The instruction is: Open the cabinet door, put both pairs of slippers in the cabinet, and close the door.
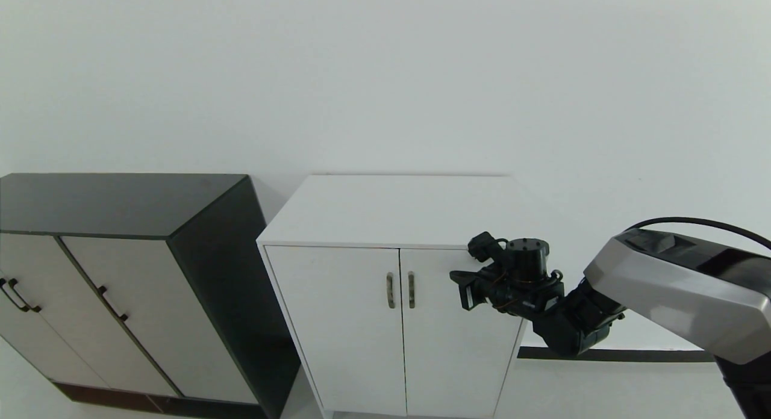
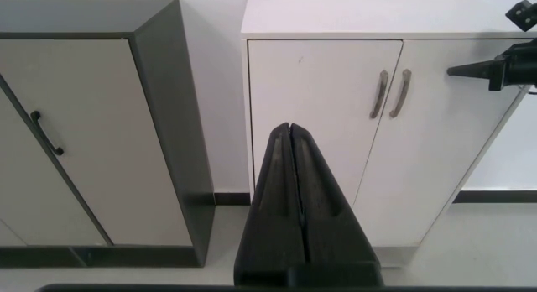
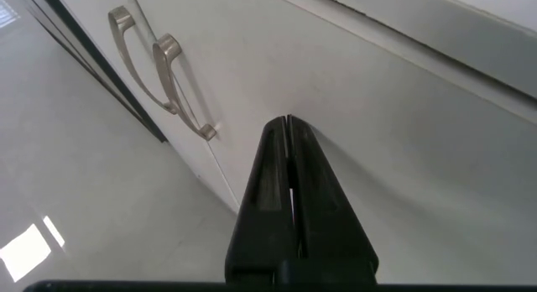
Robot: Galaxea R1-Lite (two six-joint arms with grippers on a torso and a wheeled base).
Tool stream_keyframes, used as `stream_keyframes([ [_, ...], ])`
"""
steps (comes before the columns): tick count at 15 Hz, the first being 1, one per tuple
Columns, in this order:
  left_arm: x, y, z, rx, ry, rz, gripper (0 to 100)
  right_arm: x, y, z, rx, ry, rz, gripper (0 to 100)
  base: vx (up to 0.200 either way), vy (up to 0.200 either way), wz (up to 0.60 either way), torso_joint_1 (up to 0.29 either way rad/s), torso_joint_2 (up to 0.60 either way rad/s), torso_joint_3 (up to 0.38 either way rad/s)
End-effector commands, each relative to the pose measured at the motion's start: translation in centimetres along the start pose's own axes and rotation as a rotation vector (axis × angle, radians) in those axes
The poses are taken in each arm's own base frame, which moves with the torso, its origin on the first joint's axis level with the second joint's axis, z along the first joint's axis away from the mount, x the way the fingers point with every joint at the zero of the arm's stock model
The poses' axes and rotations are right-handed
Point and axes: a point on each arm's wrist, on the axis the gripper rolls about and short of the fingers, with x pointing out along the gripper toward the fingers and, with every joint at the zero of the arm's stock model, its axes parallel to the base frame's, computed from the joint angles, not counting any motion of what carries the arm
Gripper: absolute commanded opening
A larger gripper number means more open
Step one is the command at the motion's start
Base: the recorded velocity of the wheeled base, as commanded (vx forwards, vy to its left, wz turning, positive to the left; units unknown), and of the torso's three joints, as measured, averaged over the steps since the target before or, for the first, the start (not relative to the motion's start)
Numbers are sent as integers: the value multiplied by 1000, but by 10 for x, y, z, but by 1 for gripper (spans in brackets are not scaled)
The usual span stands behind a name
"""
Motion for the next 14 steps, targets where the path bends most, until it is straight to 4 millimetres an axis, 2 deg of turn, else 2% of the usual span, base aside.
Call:
stream_keyframes([
  [1,0,0,0,0,1,0,0,2,-2,-1,0,-2,-3,0,0,0,0,0,0,0],
  [7,0,0,0,0,1,0,0,3,-4,-3,-1,-1,-9,0,0,0,0,0,0,0],
  [9,0,0,0,0,1,0,0,-8,-2,5,-6,-4,-8,0,0,0,0,0,0,0],
  [11,0,0,0,0,1,0,0,-35,5,9,-3,26,-5,0,0,0,0,0,0,0],
  [13,0,0,0,0,1,0,0,-71,9,15,-13,47,-37,0,0,0,0,0,0,0],
  [14,0,0,0,0,1,0,0,-109,13,18,-15,53,-84,0,0,0,0,0,0,0],
])
